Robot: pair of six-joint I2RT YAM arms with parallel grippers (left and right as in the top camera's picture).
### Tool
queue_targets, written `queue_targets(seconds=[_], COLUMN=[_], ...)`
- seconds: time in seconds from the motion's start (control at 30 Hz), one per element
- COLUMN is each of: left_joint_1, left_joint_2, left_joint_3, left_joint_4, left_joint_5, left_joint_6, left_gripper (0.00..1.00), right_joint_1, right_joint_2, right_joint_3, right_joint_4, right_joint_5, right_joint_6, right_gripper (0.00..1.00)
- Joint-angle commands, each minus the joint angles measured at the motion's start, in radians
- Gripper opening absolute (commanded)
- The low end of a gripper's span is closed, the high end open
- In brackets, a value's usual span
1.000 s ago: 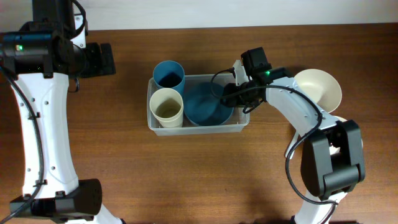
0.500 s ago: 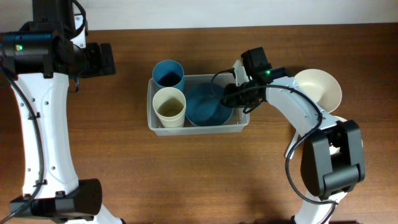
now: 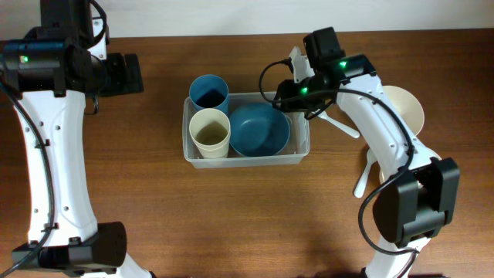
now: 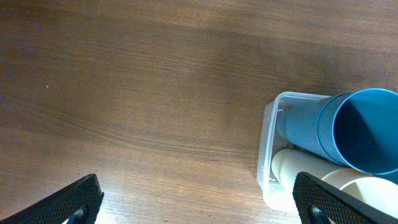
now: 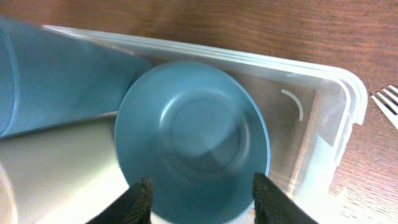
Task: Pack container
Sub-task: 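Open the right gripper and lift it away from the blue bowl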
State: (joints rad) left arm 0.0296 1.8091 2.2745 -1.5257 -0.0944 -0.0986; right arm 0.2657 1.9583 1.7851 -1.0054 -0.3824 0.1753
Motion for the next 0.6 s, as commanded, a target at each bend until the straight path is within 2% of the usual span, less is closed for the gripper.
queue_targets(seconds=[0.0, 0.07, 0.23, 0.37, 0.57], left_joint_1=[0.004, 0.004, 0.004, 0.004, 0.004], left_joint_2=[-0.002, -0.002, -0.002, -0.002, -0.002], left_joint_3=[-0.001, -0.001, -0.001, -0.001, -0.001], left_joint_4=[0.0, 0.0, 0.0, 0.0, 0.0], left_joint_5=[-0.01, -0.01, -0.01, -0.01, -0.01], left_joint_6=[-0.006, -0.006, -0.006, -0.006, -0.006], left_gripper=[1.0, 1.0, 1.0, 1.0, 1.0], right_joint_1=[-0.005, -0.02, -0.101, -0.207, -0.401], right_joint_2=[-0.005, -0.01, -0.023, -0.031, -0.033], right_joint_3=[0.082, 0.131, 0.249, 0.305, 0.297], right_joint_4=[-0.061, -0.133, -0.325, -0.429, -0.478], right_joint_5=[0.019, 0.084, 0.219, 0.253, 0.253], right_joint_6=[-0.029, -0.029, -0.037, -0.039, -0.04], right_gripper=[0.59, 0.61, 0.79, 0.85, 0.86])
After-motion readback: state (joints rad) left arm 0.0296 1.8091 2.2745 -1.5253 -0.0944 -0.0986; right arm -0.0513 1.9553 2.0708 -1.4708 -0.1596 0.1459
